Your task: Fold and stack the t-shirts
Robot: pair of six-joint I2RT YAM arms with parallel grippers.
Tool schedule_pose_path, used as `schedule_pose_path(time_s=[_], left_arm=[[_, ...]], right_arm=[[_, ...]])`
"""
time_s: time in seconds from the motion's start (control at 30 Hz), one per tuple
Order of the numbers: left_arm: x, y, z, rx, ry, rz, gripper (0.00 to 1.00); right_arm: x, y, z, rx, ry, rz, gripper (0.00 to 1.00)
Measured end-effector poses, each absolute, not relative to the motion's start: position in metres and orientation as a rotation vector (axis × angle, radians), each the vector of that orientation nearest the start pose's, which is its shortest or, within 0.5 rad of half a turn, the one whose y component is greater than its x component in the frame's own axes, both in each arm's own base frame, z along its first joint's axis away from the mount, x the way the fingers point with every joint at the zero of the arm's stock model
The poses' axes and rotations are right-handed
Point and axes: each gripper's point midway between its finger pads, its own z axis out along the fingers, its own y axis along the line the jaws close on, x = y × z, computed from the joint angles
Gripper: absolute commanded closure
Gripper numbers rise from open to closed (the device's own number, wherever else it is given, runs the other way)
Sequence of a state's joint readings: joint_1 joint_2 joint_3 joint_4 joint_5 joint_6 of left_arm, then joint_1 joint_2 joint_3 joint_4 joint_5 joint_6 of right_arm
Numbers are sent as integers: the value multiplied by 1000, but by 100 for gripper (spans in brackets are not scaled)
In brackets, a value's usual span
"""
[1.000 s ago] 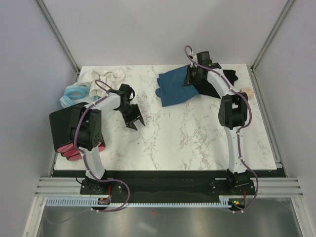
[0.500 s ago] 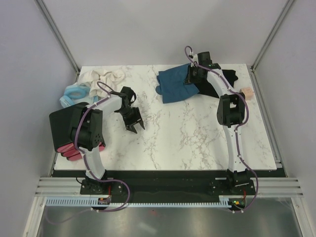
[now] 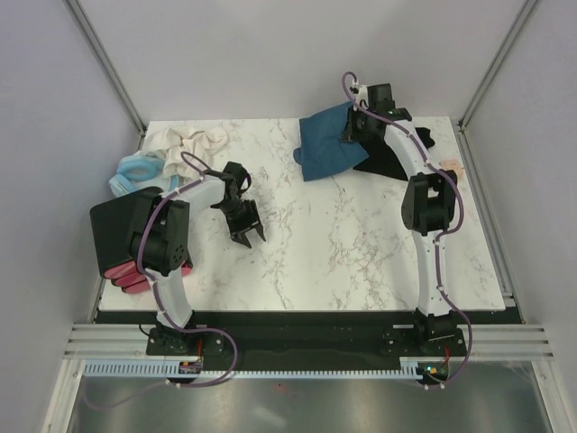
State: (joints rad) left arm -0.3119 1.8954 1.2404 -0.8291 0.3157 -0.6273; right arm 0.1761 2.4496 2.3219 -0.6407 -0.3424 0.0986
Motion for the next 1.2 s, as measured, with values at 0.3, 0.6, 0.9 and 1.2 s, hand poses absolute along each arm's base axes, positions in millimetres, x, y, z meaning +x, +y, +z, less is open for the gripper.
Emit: schedule_pose_path(time_s=[0.3,0.6,0.9,1.2], left_arm=[[280,-175,25,-460,3135,-511,45],[277,-175,20,-447,3148,-504,45],[275,-178,17,-435,3163,-505,45],[275,-181,17,-425,3181,-500,46]], right_arm=[[606,138,152,-205,2258,465,100],[604,71,168,-82,2241,373,100],[599,24,173,7,2237,336,100],[593,-3,175,67,2230,383,100]])
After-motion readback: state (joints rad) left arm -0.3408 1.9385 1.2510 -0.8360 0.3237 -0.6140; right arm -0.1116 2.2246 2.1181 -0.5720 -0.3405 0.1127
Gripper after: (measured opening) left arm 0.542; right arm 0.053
